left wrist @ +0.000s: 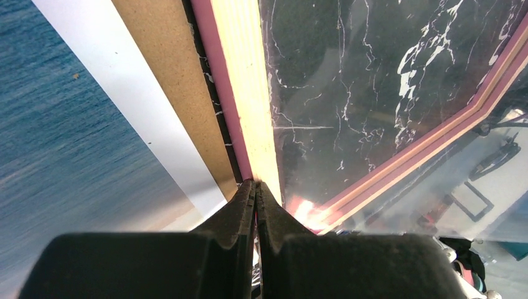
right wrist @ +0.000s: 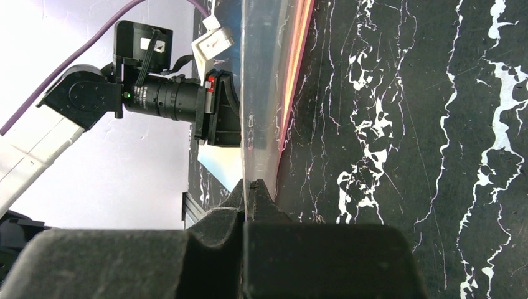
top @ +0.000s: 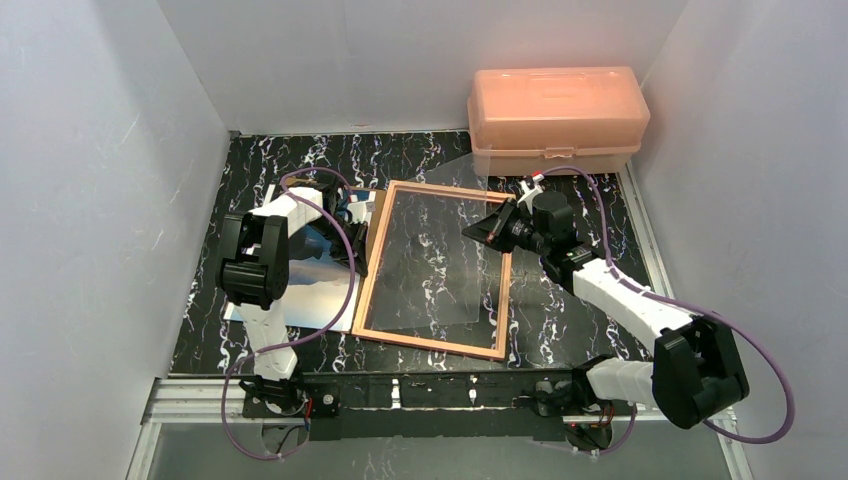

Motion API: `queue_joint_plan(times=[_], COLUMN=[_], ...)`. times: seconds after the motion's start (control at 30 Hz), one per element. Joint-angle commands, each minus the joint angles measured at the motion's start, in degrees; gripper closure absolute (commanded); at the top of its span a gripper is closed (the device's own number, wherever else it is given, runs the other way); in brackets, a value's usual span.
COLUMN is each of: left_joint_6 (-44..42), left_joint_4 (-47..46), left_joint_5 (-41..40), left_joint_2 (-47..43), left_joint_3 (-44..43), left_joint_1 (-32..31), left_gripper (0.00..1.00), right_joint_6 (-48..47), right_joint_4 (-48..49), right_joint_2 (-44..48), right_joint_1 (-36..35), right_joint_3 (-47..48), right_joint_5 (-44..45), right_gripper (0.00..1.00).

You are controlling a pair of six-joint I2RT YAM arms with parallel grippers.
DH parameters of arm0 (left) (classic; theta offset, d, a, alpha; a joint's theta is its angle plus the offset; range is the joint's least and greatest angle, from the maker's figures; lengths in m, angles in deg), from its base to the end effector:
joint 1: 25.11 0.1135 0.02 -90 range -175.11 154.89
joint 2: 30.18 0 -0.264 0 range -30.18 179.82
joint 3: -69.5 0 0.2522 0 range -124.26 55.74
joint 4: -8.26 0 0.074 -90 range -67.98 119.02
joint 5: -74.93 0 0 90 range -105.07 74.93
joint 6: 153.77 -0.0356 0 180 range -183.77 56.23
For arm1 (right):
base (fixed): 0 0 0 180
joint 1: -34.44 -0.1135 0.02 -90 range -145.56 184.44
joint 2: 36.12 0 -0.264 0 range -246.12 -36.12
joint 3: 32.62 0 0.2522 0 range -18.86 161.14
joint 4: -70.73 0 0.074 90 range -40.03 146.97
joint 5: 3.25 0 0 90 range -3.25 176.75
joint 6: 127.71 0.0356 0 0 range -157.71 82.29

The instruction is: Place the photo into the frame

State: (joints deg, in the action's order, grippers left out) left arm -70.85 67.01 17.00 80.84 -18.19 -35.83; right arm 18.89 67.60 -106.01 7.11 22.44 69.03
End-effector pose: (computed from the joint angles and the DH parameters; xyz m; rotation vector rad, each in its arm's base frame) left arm 0.3508 -0.0857 0.1569 0.5068 2.8625 -0.8413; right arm 0.2399 0.1362 0.2636 0.2962 2.0634 1.2471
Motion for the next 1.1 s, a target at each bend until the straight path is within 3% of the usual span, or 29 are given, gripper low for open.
queue_joint_plan(times=[0.0, 0.73, 1.07], left_joint_6=[-1.63, -1.81, -1.89], left_joint_4=[0.71, 0.92, 0.91], left_joint_5=[-1.83, -1.66, -1.53], left_joint_2=[-0.54, -0.54, -0.37], left_joint_3=[0.24, 0.29, 0.3], left_joint_1=[-0.26, -0.26, -0.27], left_gripper=[1.0, 1.0, 1.0], right_joint_6=[-1.3, -0.06, 5.12], right_joint_4=[3.02, 0.82, 5.63], right_joint_2=[-1.3, -2.31, -1.12], right_joint_1=[-0.31, -0.28, -0.27], right_joint_3=[0.19, -1.92, -0.71], right_joint_5=[-1.79, 0.31, -2.25], right_gripper=[0.99, 0.99, 0.99])
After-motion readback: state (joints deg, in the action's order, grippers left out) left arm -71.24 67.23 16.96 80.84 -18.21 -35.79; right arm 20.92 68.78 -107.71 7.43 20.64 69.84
